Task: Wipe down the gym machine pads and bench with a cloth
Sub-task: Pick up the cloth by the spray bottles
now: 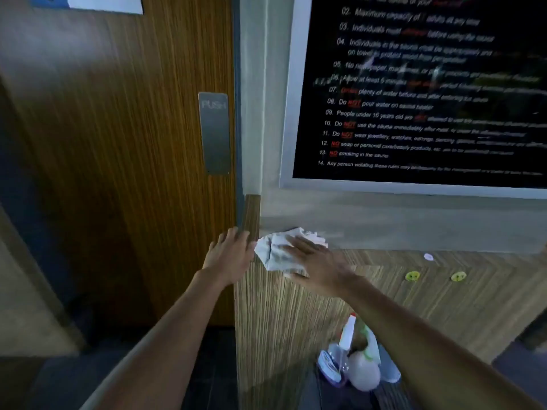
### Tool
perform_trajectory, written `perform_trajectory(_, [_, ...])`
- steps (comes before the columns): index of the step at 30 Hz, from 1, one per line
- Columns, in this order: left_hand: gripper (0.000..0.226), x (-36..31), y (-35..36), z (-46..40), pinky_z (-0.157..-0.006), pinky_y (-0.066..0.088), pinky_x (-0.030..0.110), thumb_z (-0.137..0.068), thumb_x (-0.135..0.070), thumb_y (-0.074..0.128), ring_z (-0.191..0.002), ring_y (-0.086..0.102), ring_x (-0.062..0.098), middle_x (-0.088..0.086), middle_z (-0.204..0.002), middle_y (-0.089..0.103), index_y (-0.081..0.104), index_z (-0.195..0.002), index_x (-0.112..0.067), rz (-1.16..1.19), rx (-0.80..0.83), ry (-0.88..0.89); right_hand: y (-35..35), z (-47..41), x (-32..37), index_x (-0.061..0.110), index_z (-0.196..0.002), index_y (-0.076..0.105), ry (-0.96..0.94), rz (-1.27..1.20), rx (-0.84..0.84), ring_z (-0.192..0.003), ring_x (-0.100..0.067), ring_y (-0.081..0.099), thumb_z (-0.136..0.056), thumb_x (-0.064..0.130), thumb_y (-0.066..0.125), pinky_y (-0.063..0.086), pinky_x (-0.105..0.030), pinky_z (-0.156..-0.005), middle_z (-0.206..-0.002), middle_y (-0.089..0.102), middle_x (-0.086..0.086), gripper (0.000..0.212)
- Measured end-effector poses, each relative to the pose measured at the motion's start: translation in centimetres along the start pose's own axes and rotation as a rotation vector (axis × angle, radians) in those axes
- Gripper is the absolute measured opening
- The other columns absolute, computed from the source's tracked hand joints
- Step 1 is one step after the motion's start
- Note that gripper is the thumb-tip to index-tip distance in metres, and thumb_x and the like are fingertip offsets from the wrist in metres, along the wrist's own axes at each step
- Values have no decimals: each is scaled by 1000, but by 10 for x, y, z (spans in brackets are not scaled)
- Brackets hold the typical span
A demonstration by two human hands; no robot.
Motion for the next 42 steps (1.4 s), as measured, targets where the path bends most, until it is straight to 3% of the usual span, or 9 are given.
perform_trajectory(3, [51,7,19,-15,-121,22,48,-106,-40,24,-153,14,26,7,-165,12,24,-153,-22,-53,48,31,20,-10,-12,14,-160,10,-235,166,-37,-155,-20,-3,-97,64,35,2,-37,-126,-168,0,-3,85])
perform_trajectory(12, [57,28,78,-53,-127,10,40,-105,-41,8,-155,1,18,3,-166,8,15,-156,-17,-13,33,64,34,-52,-48,8,-159,12,-625,235,-68,-156,-21,-2,-100,63,32,-3,-36,-127,-168,7,-9,83])
perform_trajectory(17, [53,30,86,-62,-127,13,44,-108,-28,14,-152,12,3,11,-159,31,31,-151,-3,207,-152,194,46,-60,-53,5,-158,18,-650,225,-198,-156,-23,10,-101,61,32,11,-39,-126,-166,16,-10,80])
perform_trajectory(22, [56,31,89,-63,-126,15,46,-108,-33,14,-153,18,14,12,-160,31,30,-151,-2,220,-149,190,52,-59,-52,6,-156,24,-657,216,-277,-154,-23,19,-107,46,27,20,-40,-125,-164,26,-11,63])
perform_trajectory(27, [67,43,96,-59,-127,13,47,-103,-54,5,-155,3,17,5,-166,12,20,-156,-15,172,-59,4,53,-58,-47,4,-148,40,-607,152,-318,-147,-23,33,-104,38,35,20,-36,-123,-155,43,-13,57])
perform_trajectory(33, [50,27,71,7,-124,6,25,-108,-29,23,-154,12,16,8,-161,27,31,-153,-9,331,-221,-105,36,-41,-30,4,-143,47,-513,-107,-253,-140,-27,46,-104,39,38,30,-35,-120,-146,53,-17,53])
perform_trajectory(35, [49,37,70,41,-122,9,24,-107,-32,26,-153,13,15,6,-162,25,31,-152,-13,414,-256,-235,26,-27,-3,7,-146,45,-479,-179,-158,-143,-23,42,-105,45,32,35,-36,-118,-151,49,-13,58])
perform_trajectory(38, [51,53,84,107,-124,16,29,-106,-37,27,-152,18,15,4,-161,27,32,-153,-15,524,-252,-412,20,-5,49,19,-153,34,-380,-328,82,-145,-13,34,-106,44,31,23,-14,-106,-159,38,-1,54])
perform_trajectory(42, [41,78,112,242,-108,26,18,-106,-23,34,-137,45,23,9,-143,53,49,-140,-5,586,-272,-689,60,31,139,19,-150,41,-408,-478,299,-124,-20,59,-106,41,38,42,-22,-93,-143,57,-5,49])
Point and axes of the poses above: each hand's wrist, its own z-axis away from the middle knuckle, its own y-axis out of the palm, x = y × z, the point moved 4 cm from there along -z, towards the middle knuckle
